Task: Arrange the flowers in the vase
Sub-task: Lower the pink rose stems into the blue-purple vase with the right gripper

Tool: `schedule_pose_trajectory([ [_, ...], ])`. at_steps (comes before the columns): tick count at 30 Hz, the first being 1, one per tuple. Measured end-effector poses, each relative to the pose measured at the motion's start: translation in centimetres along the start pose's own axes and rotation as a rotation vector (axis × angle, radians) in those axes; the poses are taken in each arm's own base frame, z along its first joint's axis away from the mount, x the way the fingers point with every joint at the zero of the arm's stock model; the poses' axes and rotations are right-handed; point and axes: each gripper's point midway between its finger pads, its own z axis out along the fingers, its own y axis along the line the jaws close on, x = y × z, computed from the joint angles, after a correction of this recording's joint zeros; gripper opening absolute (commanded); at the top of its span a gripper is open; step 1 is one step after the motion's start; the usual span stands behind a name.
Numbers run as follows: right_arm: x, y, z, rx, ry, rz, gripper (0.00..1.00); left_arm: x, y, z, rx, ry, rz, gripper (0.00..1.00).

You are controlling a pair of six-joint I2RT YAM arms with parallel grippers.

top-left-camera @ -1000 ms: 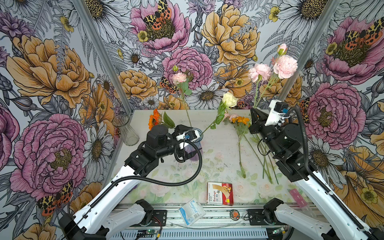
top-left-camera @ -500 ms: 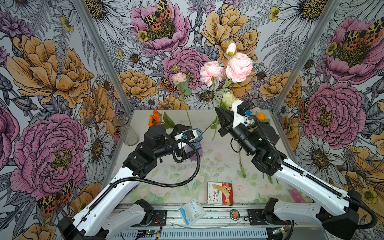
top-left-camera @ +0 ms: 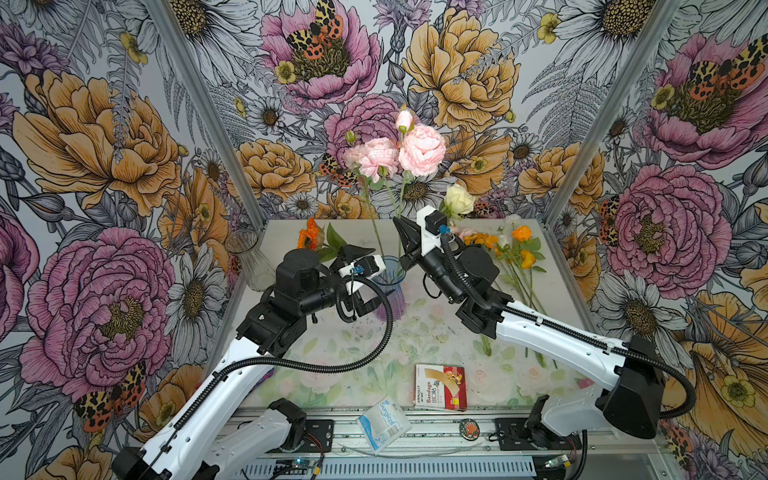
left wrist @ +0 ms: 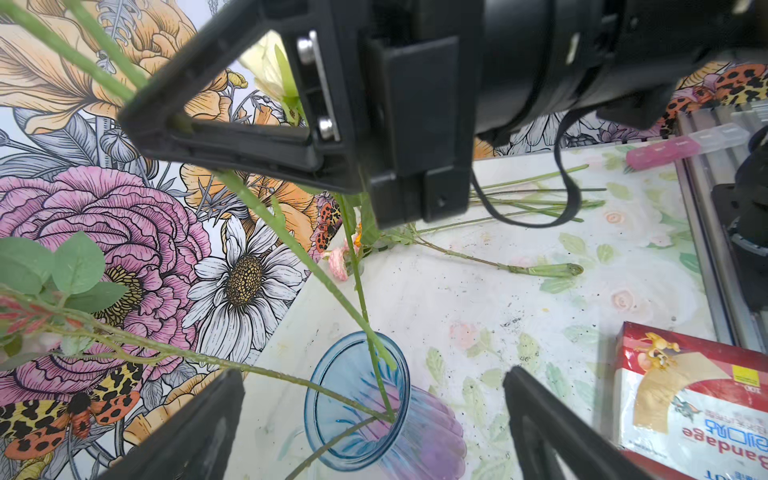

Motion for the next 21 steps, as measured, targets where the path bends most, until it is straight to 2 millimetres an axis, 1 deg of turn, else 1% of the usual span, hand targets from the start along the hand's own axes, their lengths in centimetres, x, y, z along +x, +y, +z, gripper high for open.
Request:
schedule_pose_trajectory([
  [6, 1.5, 0.6, 0.9, 0.006, -0.010, -0.014, 0.00, 0.0, 0.0, 0.0, 0.004, -0.005, -0.001, 0.99],
  [14, 6.6, 0.8, 1.3, 0.020, 0.070, -0.038, 0.00, 0.0, 0.1, -0.1, 0.002, -0.004, -0.001, 0.99],
  [17, 8.3, 0.9, 1.3, 0.018, 0.102, -0.044, 0.00, 0.0, 0.1, -0.1, 0.000, -0.004, -0.001, 0.99],
  [21, 10.0, 0.9, 0.9, 0.019, 0.138, -0.052, 0.00, 0.0, 0.1, -0.1, 0.000, -0.005, -0.001, 0.99],
])
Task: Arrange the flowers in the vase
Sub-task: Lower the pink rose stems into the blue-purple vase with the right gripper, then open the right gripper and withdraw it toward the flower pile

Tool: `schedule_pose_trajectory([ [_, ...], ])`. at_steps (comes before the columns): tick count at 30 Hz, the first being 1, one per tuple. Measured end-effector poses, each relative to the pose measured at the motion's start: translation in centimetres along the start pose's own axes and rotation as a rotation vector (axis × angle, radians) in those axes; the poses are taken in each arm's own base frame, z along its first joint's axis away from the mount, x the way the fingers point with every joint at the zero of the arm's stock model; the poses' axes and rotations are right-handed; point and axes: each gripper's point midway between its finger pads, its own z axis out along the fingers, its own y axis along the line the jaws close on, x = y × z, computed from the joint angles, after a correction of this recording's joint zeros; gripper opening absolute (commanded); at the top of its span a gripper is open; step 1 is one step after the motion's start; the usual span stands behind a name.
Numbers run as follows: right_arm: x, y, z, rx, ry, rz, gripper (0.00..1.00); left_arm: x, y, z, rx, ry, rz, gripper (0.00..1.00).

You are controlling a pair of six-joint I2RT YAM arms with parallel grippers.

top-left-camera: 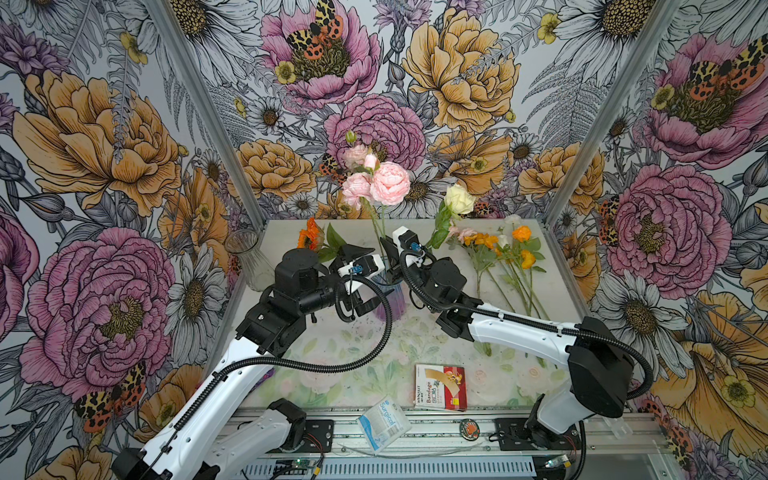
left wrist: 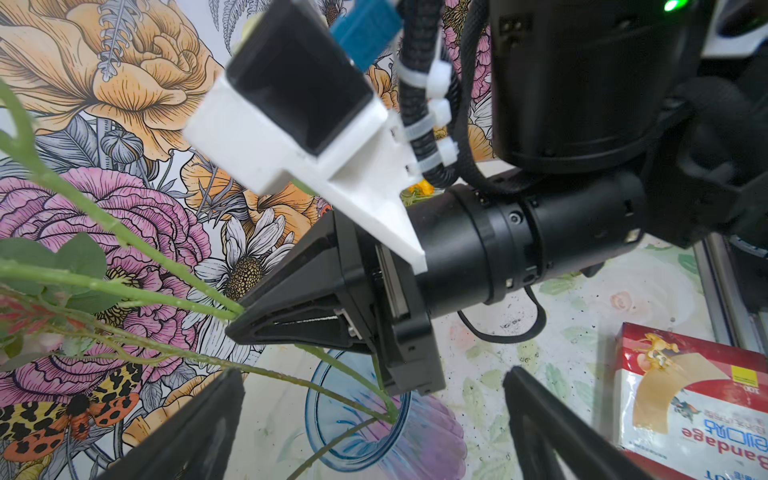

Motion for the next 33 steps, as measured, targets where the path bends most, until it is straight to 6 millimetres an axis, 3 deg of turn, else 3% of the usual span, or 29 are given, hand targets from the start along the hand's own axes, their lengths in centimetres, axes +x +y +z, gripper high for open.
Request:
schedule_pose_trajectory([
  [13, 4.3, 0.2, -0.7, 0.002, 0.084, -0.007, 0.00, -0.2, 0.1, 0.0, -0.002, -0.007, 0.003, 0.99],
  [22, 6.8, 0.0, -1.6, 0.013, 0.137, -0.013, 0.17, -0.2, 0.1, 0.0, -0.004, -0.008, 0.004, 0.99],
  [28, 7.5, -0.2, -1.8, 0.026, 0.154, -0.009, 0.22, -0.2, 0.1, 0.0, -0.003, -0.008, 0.004, 0.99],
  [33, 6.9, -0.3, -2.0, 0.028, 0.145, -0.005, 0.26, 0.0, 0.1, 0.3, 0.001, -0.002, 0.000, 0.99],
])
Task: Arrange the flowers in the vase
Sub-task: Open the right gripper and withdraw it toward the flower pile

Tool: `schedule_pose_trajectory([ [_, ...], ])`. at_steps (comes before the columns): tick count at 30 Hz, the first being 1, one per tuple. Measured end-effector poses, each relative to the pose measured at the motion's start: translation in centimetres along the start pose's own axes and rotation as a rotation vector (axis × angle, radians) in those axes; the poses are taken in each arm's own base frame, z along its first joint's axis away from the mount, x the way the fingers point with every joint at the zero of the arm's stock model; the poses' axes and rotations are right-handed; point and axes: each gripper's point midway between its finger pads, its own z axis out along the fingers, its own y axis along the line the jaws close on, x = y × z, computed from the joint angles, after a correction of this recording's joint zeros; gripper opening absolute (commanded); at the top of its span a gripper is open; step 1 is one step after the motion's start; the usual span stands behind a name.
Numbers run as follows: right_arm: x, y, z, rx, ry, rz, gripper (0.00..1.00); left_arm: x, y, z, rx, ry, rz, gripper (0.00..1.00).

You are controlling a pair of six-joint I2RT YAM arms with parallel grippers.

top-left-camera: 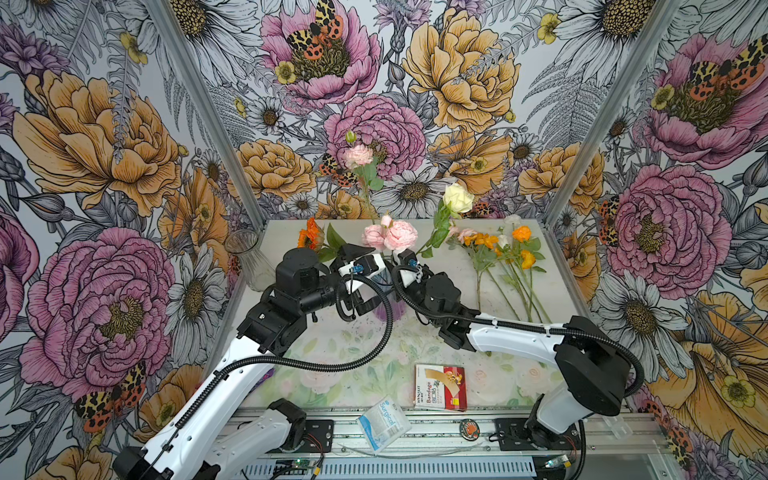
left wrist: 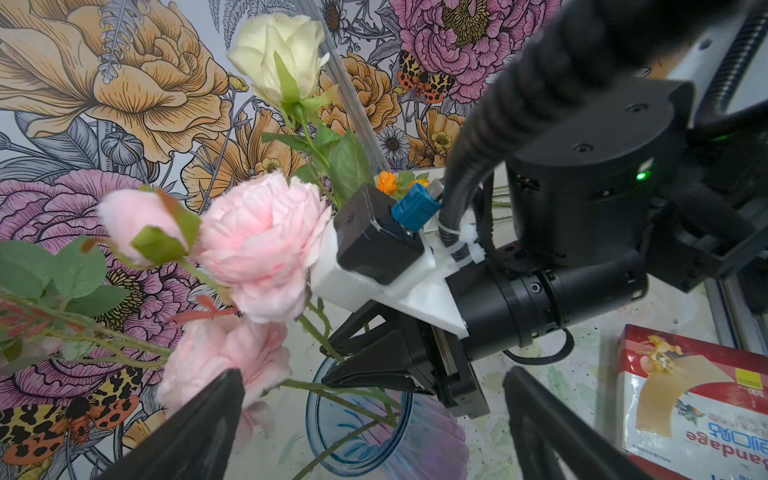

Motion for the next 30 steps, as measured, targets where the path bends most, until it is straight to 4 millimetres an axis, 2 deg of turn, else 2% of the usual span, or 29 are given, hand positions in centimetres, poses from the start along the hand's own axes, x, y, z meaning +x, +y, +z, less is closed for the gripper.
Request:
schedule_pose_trajectory([
  [4, -0.7, -0.1, -0.6, 0.003, 0.005, 0.009, 0.46, 0.2, 0.0, 0.1, 0.002, 0.003, -0.002, 0.99],
  [9, -0.8, -0.2, -1.2, 0.008, 0.082, -0.002, 0.52, 0.2, -0.1, 0.1, 0.003, 0.005, -0.003, 0.99],
  [12, -1.3, -0.6, -2.5, 0.017, 0.117, 0.011, 0.53, 0.2, -0.1, 0.1, 0.003, 0.005, -0.003, 0.99],
  [15, -2.4, -1.7, -4.7, 0.042, 0.135, 0.044, 0.58, 0.2, -0.1, 0.1, 0.005, 0.004, -0.002, 0.99],
  [20, -2.9, -5.8, -9.7, 0.177, 0.169, 0.141, 0.59, -0.1, -0.6, 0.2, 0.018, -0.004, 0.001, 0.99],
  [22, -2.0, -8.9, -11.6, 0.276, 0.200, 0.199, 0.56, -0.5, -1.4, 0.4, 0.042, -0.016, 0.005, 0.99],
  [27, 2.6, -16.9, -14.9, 0.526, 0.330, 0.339, 0.49, -2.5, -5.3, 1.1, 0.158, -0.066, 0.033, 0.99],
  [30, 6.4, -19.4, -15.5, 0.596, 0.442, 0.410, 0.45, -2.5, -7.8, 2.6, 0.228, -0.055, 0.043, 0.99],
])
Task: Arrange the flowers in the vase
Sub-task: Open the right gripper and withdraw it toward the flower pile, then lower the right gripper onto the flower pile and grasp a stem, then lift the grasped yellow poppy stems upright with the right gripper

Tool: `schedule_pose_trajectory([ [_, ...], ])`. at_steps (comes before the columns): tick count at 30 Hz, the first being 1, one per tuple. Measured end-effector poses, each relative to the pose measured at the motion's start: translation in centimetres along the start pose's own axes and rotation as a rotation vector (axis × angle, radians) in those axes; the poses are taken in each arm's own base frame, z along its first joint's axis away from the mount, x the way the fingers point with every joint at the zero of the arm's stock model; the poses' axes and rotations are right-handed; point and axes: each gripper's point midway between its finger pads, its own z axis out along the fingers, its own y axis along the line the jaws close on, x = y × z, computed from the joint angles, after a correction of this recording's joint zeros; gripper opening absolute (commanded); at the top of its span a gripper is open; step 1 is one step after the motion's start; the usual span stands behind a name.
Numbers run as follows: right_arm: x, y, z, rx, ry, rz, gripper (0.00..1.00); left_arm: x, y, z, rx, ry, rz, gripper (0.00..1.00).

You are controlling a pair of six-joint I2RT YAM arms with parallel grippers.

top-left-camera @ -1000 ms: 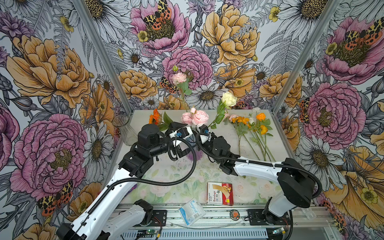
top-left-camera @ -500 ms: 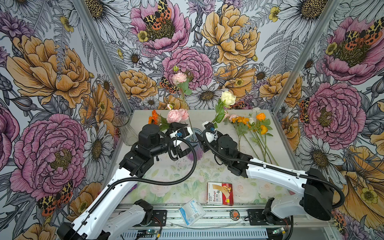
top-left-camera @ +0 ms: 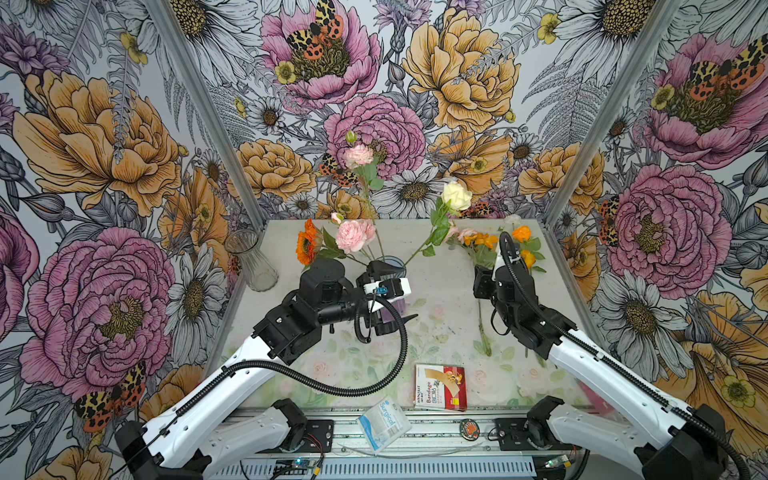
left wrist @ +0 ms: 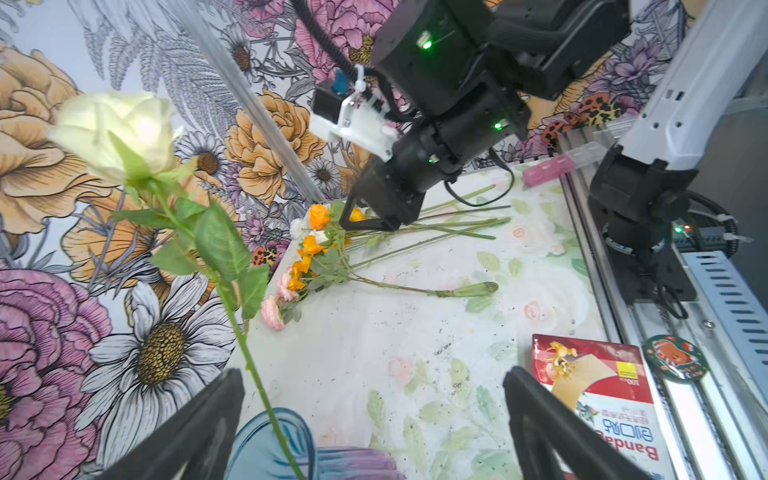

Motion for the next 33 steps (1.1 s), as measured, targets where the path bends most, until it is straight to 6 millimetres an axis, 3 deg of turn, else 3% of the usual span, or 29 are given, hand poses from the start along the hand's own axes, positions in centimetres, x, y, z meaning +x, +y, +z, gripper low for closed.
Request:
schedule_pose_trajectory([
  [2, 2.2, -1.3, 2.1, 0.029, 0.098, 0.021, 0.38, 0.8, -1.2, 1.7, 0.036, 0.034, -0.003, 0.99],
  [6, 7.1, -3.5, 5.8, 0.098, 0.300, 0.025, 0.35, 3.0, -4.4, 5.5, 0.119, 0.131, -0.001, 0.99],
  [9, 9.1, -4.7, 7.7, 0.145, 0.388, 0.016, 0.33, 4.2, -6.7, 7.4, 0.168, 0.188, 0.004, 0.99],
  [13, 9.7, -6.0, 9.8, 0.188, 0.439, 0.002, 0.30, 5.6, -7.5, 8.4, 0.176, 0.242, -0.002, 0.99],
  [21, 10.2, -7.0, 14.7, 0.193, 0.510, 0.011, 0.26, 6.0, -7.1, 8.4, 0.155, 0.261, 0.001, 0.99],
  [33, 12.4, -7.0, 16.5, 0.177, 0.581, 0.028, 0.25, 5.7, -7.0, 8.1, 0.148, 0.257, 0.004, 0.99],
])
